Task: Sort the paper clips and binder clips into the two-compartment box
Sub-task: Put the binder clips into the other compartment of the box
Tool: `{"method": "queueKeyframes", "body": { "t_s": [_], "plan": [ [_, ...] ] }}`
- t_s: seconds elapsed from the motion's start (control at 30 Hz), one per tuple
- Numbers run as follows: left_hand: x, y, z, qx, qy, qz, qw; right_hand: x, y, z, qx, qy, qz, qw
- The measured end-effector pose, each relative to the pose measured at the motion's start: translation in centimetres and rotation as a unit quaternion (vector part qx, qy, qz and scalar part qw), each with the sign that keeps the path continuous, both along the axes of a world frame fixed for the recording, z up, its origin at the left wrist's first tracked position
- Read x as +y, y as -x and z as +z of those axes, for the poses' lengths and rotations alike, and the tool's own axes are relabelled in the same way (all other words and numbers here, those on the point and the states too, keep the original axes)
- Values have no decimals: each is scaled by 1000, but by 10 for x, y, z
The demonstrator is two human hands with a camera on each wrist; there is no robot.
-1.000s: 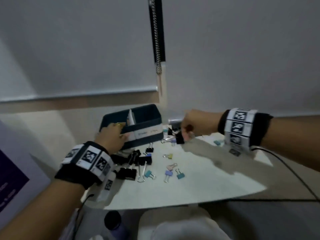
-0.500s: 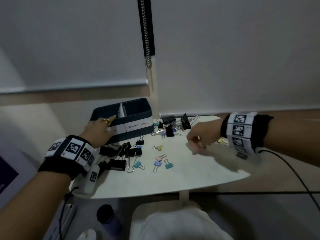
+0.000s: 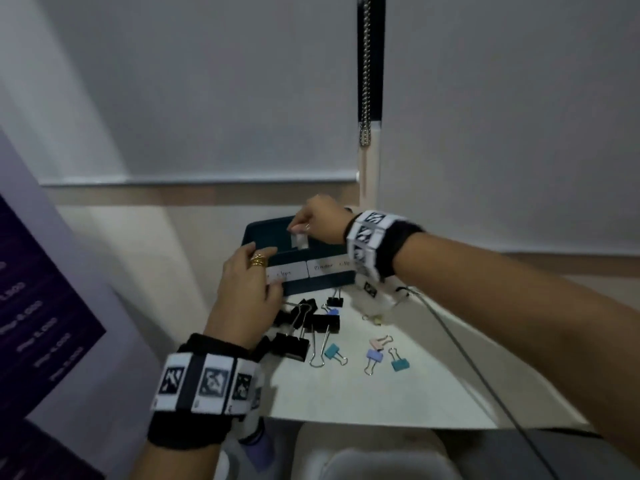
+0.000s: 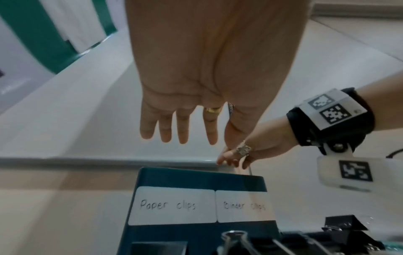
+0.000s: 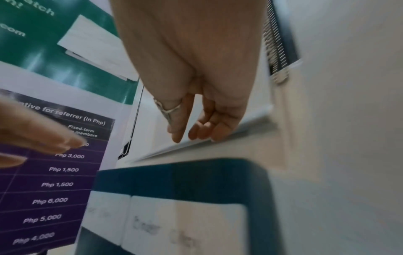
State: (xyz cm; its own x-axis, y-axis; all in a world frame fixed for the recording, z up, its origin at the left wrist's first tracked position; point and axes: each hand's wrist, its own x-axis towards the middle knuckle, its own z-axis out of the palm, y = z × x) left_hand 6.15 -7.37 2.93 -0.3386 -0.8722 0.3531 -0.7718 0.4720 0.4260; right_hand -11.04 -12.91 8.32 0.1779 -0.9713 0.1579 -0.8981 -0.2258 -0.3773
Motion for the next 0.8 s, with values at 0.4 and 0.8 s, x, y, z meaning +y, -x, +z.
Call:
{"method": "queueKeyframes", "body": {
  "t_s": [0.4,0.8],
  "plan": [
    [83,63,-41,-119,-19,-62,991,82,139,-35,191,-146,-62,969],
    [97,81,-81,-108,-106,-45,987,66,126,-57,247,-123,-46,960]
  ]
}}
